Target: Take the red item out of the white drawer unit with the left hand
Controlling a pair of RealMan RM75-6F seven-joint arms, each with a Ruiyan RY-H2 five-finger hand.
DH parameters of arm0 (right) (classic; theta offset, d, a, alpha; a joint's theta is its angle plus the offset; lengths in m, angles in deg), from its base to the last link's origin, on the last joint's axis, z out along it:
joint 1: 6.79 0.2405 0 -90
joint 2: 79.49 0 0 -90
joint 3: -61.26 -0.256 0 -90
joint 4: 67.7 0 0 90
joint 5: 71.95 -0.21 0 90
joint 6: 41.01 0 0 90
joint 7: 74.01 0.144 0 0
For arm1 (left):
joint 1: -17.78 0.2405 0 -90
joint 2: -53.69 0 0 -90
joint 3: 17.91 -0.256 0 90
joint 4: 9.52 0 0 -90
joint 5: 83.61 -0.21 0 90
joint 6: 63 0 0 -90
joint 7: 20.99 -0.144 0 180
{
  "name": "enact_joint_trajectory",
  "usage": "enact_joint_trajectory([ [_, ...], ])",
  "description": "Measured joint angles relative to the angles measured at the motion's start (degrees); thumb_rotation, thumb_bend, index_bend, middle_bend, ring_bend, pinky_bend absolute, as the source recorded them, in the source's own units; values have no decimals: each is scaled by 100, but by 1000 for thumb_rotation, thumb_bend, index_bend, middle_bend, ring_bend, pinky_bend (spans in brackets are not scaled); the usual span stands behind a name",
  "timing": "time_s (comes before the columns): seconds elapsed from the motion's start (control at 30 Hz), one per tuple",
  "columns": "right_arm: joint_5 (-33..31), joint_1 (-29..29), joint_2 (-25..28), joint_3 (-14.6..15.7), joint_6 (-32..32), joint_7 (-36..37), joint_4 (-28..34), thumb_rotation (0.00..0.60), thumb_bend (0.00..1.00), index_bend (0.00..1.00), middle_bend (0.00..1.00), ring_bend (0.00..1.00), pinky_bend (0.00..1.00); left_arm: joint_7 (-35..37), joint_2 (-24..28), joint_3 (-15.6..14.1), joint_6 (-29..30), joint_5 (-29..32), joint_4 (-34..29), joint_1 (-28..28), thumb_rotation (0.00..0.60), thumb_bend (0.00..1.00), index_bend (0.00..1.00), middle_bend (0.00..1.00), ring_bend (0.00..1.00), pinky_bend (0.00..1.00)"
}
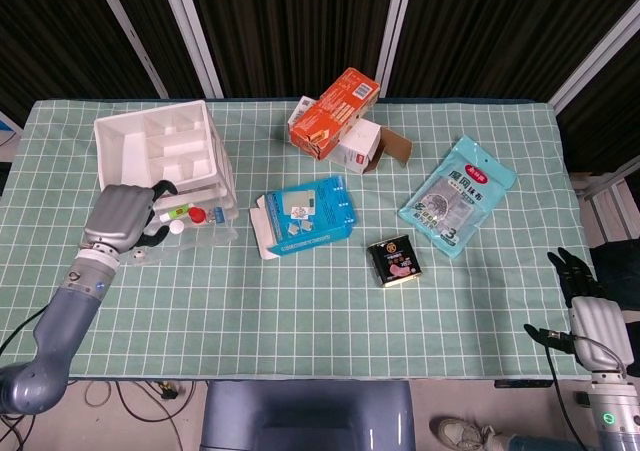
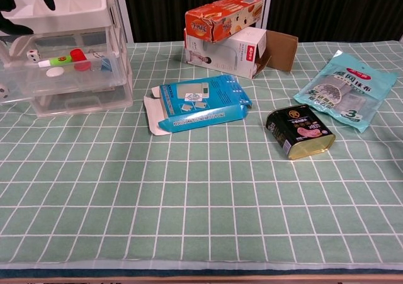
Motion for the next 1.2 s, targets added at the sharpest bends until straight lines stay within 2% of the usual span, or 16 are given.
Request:
enact_joint_trajectory([
  [0.2,-12,0,2,-3,-7,11,4,600,65,0,0,0,223,-638,-59,-270,-296,422,360,-473,600,278,379,1000,1000,1000],
  [0.37,-14,0,5,-3,-8,21,9,600,65,0,0,0,223,-876,-276,-447,-322,447,645,-667,600,278,406,1000,1000,1000],
  [0.67,-22,0,8,-5,-16,42,10,600,64,0,0,0,223,-801,-630,-577,-371,297,1052,-808,600,278,428,1000,1000,1000],
  [1.2,-34,3,19,-4,-37,79,14,600,64,0,0,0,223,-672,-1000,-660,-283,171,1354,-940,600,298,435,1000,1000,1000],
])
